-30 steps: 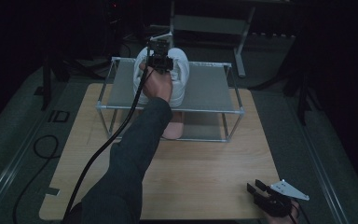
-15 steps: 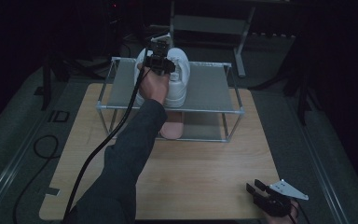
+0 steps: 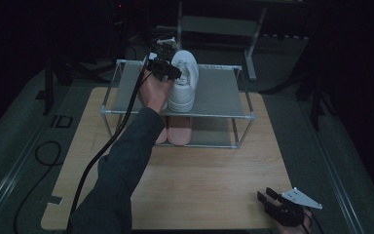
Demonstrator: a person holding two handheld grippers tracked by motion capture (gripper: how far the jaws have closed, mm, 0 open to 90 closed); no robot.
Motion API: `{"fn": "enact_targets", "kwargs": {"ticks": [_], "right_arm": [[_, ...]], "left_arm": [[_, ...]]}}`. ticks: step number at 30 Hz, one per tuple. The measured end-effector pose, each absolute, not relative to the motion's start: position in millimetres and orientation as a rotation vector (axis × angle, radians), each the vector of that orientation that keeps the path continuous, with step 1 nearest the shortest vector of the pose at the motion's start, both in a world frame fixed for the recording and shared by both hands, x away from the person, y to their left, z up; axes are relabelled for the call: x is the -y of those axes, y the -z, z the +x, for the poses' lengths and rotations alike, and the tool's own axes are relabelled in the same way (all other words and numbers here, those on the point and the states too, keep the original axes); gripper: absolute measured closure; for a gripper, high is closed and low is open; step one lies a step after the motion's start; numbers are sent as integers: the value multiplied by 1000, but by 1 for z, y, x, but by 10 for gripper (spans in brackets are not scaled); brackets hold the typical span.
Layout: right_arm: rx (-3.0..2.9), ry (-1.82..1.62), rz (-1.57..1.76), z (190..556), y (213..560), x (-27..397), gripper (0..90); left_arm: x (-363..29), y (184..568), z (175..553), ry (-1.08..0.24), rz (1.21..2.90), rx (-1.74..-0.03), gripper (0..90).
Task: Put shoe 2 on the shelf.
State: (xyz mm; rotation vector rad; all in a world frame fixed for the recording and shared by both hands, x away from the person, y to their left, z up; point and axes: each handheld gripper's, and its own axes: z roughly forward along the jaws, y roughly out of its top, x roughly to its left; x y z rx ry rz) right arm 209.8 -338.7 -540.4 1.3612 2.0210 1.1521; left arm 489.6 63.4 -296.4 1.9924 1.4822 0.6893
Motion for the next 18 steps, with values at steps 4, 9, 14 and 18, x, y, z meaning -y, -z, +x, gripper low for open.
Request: {"fn": "enact_targets", "kwargs": {"ticks": [4,9,14,18], "right_arm": [[-2020,-1151,1363,210,540,339,554],[-2024,-1150,1360,210,541,338,554],[-2023,-1150,1361,210,541,339,554],[-2025,-1150,1360,210,541,338,554]], "left_arm": [[-65,294,484,-715,2023,-1432,506],[-67,295,479,-730,2026,-1393,515],[-67,294,476,-744,2040,-1369,515],[-68,293,476,-742,2037,-1368,515]]}}
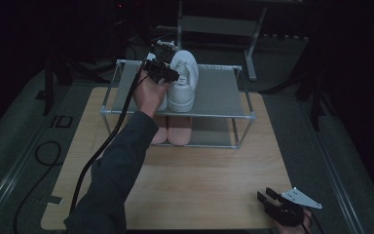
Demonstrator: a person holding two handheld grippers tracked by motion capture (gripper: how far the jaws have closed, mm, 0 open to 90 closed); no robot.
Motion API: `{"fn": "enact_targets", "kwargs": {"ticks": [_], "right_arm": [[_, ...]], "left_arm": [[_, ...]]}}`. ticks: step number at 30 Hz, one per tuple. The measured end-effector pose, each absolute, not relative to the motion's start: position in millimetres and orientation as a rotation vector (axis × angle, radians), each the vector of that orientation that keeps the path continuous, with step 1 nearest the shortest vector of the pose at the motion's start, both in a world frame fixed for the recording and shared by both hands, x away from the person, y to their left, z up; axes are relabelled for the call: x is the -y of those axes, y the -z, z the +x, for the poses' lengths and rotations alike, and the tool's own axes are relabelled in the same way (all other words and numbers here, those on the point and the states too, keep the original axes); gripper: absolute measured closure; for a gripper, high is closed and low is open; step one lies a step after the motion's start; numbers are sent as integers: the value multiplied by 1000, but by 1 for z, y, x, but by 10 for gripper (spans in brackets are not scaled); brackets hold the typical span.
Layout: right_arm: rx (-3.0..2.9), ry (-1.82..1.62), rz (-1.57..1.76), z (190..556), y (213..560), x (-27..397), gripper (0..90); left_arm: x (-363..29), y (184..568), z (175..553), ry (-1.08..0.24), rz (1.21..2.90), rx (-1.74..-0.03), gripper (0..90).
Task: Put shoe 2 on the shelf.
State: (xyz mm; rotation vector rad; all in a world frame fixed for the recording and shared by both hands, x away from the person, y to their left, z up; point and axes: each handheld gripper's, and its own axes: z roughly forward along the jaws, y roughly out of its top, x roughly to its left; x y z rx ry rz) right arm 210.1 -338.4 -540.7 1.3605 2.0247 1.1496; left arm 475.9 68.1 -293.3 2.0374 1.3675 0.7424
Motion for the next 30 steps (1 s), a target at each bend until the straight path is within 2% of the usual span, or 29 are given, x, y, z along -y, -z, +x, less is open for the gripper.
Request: {"fn": "enact_targets", "kwargs": {"ticks": [10,30], "right_arm": [[-2029,-1148,1362,210,541,337,554],[-2026,-1150,1365,210,541,338,554]], "left_arm": [[-69,288,469,-756,2018,-1333,512],[-50,284,464,-669,2011,-1169,521]]}}
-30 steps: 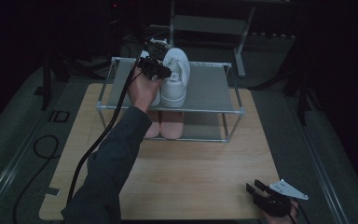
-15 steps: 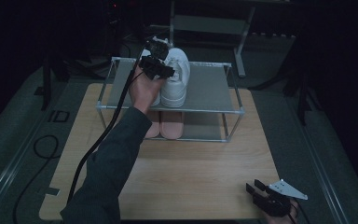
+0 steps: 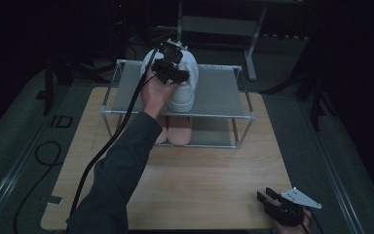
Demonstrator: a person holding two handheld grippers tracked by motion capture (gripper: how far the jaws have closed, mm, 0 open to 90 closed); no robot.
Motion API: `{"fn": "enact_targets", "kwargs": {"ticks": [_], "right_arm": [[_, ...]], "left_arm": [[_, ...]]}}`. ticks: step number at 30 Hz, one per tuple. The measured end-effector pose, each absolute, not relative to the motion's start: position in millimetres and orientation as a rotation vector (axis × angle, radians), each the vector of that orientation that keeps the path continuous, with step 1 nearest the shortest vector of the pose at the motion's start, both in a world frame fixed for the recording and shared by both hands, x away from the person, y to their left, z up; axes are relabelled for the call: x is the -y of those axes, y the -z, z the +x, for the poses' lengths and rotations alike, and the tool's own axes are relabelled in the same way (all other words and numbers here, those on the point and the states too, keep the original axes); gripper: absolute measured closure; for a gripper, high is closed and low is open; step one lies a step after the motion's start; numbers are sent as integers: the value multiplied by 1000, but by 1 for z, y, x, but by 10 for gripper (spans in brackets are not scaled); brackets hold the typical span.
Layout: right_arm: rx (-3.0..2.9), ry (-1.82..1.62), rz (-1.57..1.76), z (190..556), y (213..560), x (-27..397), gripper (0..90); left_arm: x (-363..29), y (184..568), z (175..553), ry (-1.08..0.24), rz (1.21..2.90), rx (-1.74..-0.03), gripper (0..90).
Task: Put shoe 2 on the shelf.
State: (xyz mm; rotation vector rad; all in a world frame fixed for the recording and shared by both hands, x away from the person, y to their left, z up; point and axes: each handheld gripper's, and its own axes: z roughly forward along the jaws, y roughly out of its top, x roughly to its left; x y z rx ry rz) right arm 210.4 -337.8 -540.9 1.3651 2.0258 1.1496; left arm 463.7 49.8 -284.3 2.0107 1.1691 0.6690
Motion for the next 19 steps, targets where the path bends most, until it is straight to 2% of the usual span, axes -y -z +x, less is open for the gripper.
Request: {"fn": "enact_targets", "kwargs": {"ticks": [19], "right_arm": [[-2028,-1150,1364,211,541,337,554]], "left_arm": [[-44,283,460,-620,2012,-1060,500]]}}
